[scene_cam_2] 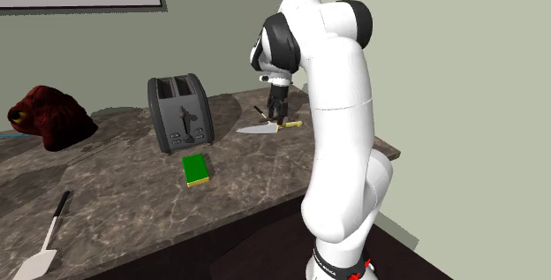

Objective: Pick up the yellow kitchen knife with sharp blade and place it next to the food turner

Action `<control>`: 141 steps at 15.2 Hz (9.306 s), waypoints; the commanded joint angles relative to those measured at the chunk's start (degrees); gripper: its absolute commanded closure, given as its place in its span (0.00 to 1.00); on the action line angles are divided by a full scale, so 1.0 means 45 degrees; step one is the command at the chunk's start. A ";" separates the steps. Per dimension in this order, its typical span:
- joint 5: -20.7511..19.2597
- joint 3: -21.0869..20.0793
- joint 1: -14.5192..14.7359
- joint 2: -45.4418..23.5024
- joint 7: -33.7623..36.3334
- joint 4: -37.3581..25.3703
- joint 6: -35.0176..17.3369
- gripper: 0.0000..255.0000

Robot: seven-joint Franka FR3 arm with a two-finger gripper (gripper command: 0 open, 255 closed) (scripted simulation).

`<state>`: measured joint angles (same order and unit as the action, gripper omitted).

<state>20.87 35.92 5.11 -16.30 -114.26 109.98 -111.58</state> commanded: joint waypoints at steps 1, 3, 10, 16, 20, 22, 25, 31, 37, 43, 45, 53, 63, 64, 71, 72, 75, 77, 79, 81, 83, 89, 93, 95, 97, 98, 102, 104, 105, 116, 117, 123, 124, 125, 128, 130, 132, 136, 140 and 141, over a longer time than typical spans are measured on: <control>0.0183 -0.0085 -0.0047 -0.0186 -0.0260 0.0127 -0.0260 0.00; 0.0304 -0.0145 -0.0032 -0.0297 -0.0337 0.0338 -0.0555 0.00; 0.0473 -0.0229 -0.0019 -0.0456 -0.0444 0.0592 -0.0928 0.00; 0.0472 -0.0229 -0.0019 -0.0455 -0.0444 0.0592 -0.0927 1.00; 0.0475 -0.0231 -0.0019 -0.0460 -0.0443 0.0589 -0.0928 1.00; 0.0472 -0.0229 -0.0016 -0.0452 -0.0442 0.0601 -0.0933 1.00; 0.0389 -0.0196 0.0005 -0.0352 -0.0372 0.0542 -0.0804 1.00; -0.0076 -0.0028 0.0128 0.0221 0.0038 0.0167 -0.0025 1.00; -0.0472 0.0092 0.0214 0.0713 0.0414 -0.0314 0.0794 1.00; -0.0792 0.0173 0.0265 0.1112 0.0747 -0.0904 0.1654 1.00; -0.0880 0.0194 0.0276 0.1222 0.0848 -0.1125 0.1950 1.00; -0.1708 -0.0191 0.1230 0.2929 0.2452 0.0046 0.1819 1.00; -0.2561 -0.1998 0.2713 0.5684 0.6007 0.2988 0.0520 1.00; -0.2574 -0.2207 0.2835 0.5870 0.6342 0.3200 0.0414 1.00; -0.2395 -0.3680 0.3725 0.6746 0.8590 0.4272 -0.0283 1.00; -0.2340 -0.3893 0.3857 0.6811 0.8898 0.4367 -0.0378 1.00; -0.2146 -0.4525 0.4265 0.6918 0.9807 0.4563 -0.0663 1.00; -0.2004 -0.4937 0.4548 0.6918 1.0402 0.4620 -0.0850 1.00; -0.1858 -0.5342 0.4836 0.6862 1.0990 0.4618 -0.1035 1.00; -0.1713 -0.5747 0.5119 0.6751 1.1570 0.4557 -0.1215 1.00; -0.1576 -0.6143 0.5400 0.6587 1.2145 0.4436 -0.1391 1.00; -0.1273 -0.7259 0.6232 0.5801 1.3855 0.3723 -0.1867 1.00; -0.1206 -0.7944 0.6753 0.5053 1.4994 0.2957 -0.2120 1.00; -0.1223 -0.8259 0.7010 0.4619 1.5567 0.2488 -0.2219 1.00; -0.1260 -0.8476 0.7199 0.4275 1.5989 0.2107 -0.2277 1.00; -0.1236 -0.8480 0.7205 0.4222 1.5948 0.2219 -0.2439 1.00; -0.1130 -0.8497 0.7224 0.3983 1.5777 0.2640 -0.3085 1.00; -0.1072 -0.8506 0.7234 0.3847 1.5689 0.2835 -0.3408 1.00; -0.1042 -0.8511 0.7239 0.3776 1.5643 0.2928 -0.3568 1.00; -0.0640 -0.8576 0.7293 0.2821 1.5091 0.3769 -0.5320 1.00; -0.0597 -0.8583 0.7297 0.2719 1.5036 0.3829 -0.5477 1.00; -0.0459 -0.8609 0.7307 0.2397 1.4862 0.3992 -0.5949 1.00; -0.0459 -0.8609 0.7307 0.2397 1.4862 0.3992 -0.5949 1.00; -0.0459 -0.8609 0.7307 0.2397 1.4862 0.3992 -0.5949 1.00; -0.0459 -0.8609 0.7307 0.2397 1.4862 0.3991 -0.5948 0.00; -0.0459 -0.8609 0.7307 0.2397 1.4862 0.3992 -0.5948 0.00; -0.0459 -0.8609 0.7307 0.2397 1.4862 0.3992 -0.5948 0.00; -0.0736 -0.8456 0.7167 0.3281 1.5034 0.3726 -0.4778 0.00; -0.0803 -0.8419 0.7127 0.3493 1.5074 0.3630 -0.4466 0.00; -0.0803 -0.8419 0.7127 0.3492 1.5074 0.3630 -0.4466 0.00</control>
<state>17.28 -1.96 37.18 -0.63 -46.47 126.36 -131.78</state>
